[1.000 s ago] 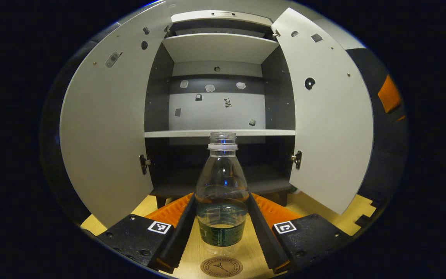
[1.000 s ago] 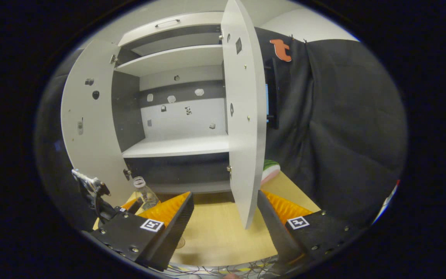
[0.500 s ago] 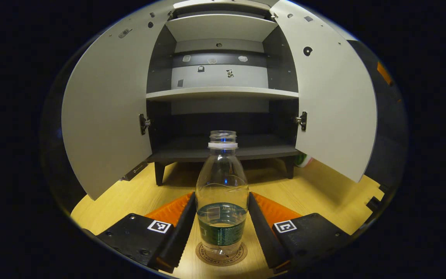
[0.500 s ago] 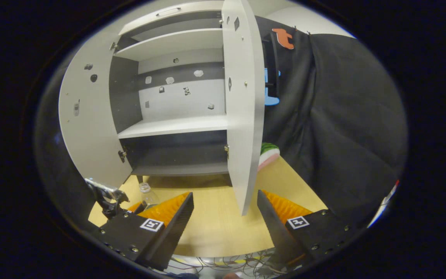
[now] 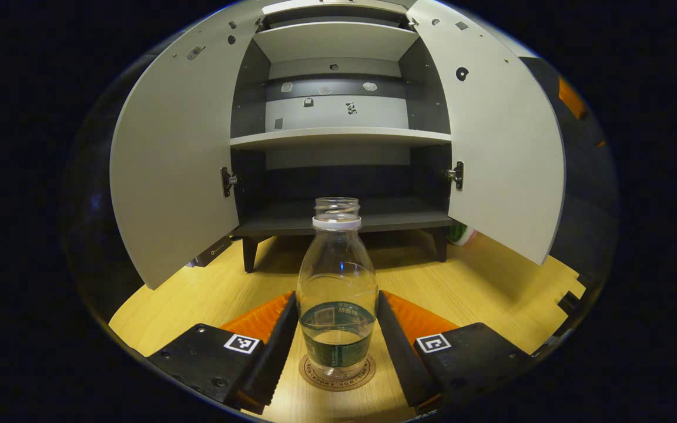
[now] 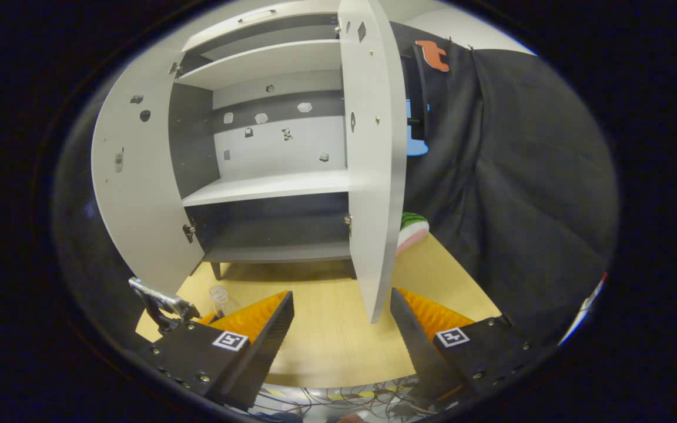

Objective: Grasp the bottle in the cabinet with the left hand and place it on the coaster, then close the right door with the right hand and the left door with the left hand.

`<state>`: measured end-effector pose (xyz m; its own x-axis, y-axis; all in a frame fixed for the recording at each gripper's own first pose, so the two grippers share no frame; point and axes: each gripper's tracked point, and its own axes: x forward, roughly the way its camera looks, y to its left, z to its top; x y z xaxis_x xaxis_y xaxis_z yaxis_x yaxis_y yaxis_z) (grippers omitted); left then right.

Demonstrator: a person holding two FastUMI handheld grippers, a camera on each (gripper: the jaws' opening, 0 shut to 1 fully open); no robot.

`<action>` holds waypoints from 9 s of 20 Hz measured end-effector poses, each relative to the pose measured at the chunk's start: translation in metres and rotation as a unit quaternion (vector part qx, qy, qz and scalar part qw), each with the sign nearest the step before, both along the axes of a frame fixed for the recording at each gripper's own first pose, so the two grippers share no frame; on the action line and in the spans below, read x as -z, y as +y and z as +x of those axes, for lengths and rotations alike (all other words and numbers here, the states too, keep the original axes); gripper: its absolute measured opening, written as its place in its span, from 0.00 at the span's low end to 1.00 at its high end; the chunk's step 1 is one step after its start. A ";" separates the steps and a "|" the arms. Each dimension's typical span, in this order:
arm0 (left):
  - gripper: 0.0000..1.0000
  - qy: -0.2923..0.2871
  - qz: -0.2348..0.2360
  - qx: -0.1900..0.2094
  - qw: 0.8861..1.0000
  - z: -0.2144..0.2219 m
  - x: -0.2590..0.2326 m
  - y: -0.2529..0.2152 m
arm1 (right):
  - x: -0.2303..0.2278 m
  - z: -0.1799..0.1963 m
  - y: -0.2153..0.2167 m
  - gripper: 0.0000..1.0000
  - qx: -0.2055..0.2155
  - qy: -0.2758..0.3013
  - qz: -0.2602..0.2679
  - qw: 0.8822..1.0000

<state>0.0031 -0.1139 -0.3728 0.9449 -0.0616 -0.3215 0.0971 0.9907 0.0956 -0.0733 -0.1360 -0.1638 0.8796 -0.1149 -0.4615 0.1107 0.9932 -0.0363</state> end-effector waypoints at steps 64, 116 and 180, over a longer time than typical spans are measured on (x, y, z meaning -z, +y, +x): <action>0.90 -0.110 0.007 -0.054 0.992 -0.041 -0.233 0.066 | -0.153 0.102 -0.041 1.00 -0.108 -0.169 0.027 0.979; 0.90 -0.171 -0.048 -0.061 0.982 0.010 -0.356 0.261 | -0.124 0.303 0.153 1.00 -0.048 -0.227 -0.029 0.972; 0.96 -0.143 -0.041 0.011 0.989 0.202 -0.332 0.007 | -0.103 0.111 0.054 1.00 -0.085 -0.171 0.035 0.981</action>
<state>0.2050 -0.1064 -0.0412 0.9945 -0.0989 -0.0353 0.1003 0.9941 0.0414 0.0375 -0.0817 -0.0608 0.9881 0.0675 -0.1382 -0.0620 0.9971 0.0435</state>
